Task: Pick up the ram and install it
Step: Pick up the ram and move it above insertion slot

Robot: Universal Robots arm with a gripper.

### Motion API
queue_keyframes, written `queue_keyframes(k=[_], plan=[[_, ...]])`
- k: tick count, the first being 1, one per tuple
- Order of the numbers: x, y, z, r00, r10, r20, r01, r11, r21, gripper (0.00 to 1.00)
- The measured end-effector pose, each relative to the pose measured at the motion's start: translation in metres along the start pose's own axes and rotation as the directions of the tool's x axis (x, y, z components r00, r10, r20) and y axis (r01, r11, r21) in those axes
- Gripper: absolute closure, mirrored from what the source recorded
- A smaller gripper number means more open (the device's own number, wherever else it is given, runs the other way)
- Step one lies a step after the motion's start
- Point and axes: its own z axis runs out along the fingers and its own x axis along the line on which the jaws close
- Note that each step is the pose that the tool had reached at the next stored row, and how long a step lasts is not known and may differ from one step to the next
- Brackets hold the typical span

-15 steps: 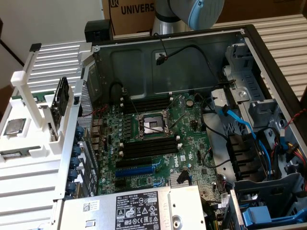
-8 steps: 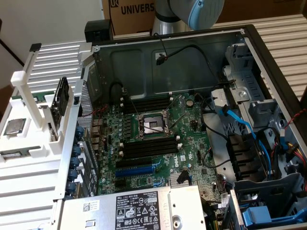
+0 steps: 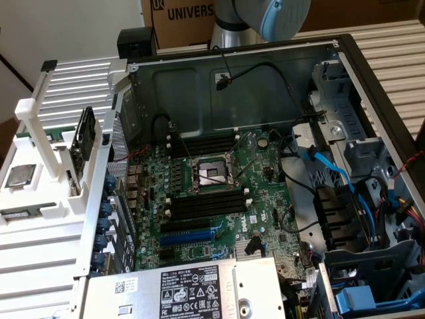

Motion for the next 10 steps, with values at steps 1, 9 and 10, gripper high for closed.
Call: queue_keyframes(k=[1,9,10], plan=[[0.0,0.0,0.0001,0.9998,-0.019,-0.0013,0.019,0.9998,-0.0001,0.9],[0.0,0.0,0.0009,0.9866,-0.163,-0.0106,0.163,0.9866,-0.0009,0.9],[0.0,-0.0001,0.001,0.9832,-0.182,-0.0118,0.182,0.9832,-0.0008,0.9]])
